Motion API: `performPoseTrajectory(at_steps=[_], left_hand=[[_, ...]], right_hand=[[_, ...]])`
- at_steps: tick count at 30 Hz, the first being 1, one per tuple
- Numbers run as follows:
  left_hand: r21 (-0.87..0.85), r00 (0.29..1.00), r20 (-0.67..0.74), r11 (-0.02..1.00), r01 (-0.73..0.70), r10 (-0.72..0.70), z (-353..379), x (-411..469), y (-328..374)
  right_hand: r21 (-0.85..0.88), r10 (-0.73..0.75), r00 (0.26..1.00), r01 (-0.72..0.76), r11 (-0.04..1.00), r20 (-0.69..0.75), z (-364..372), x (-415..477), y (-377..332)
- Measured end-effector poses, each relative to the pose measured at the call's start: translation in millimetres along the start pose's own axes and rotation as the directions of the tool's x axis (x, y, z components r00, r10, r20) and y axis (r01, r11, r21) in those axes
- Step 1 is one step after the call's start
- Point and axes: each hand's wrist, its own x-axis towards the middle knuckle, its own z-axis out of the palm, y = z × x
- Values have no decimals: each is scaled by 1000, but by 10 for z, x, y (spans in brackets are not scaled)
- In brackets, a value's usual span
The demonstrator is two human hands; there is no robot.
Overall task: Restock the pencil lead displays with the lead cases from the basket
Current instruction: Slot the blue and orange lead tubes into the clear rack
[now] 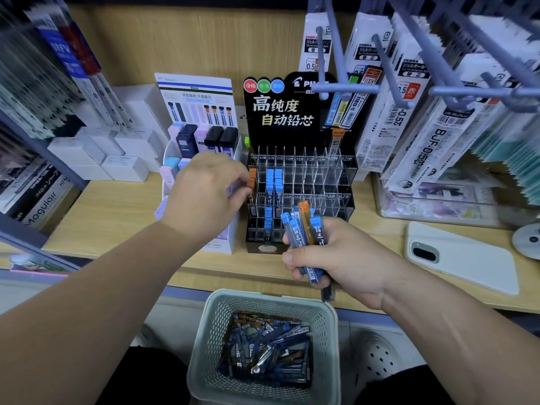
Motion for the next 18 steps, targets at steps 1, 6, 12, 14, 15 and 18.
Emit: performPoseTrajectory(at_steps=[1,6,12,14,15,18], left_hand=[[-30,999,-14,999,31,-32,-17,15,47],[-642,839,328,549,535,-434,-206,125,536],[-636,818,476,517,573,-321,-171,32,681],[-631,802,512,498,594,-308,-167,31,668],[-635,795,530,483,603,-296,-181,38,669],[-655,779,559,425,624,-284,-220,54,644]], right_hand=[[-4,0,1000,0,1000,6,3,-4,-8],[-59,0,1000,0,998,-1,43,-6,-15],[-47,4,1000,-5,999,-21,78,44,7],[-35,9,1000,-10,999,-11,88,53,15],[-30,9,1000,-9,1000,-6,91,57,19],[6,0,1000,0,1000,-5,88,61,10]])
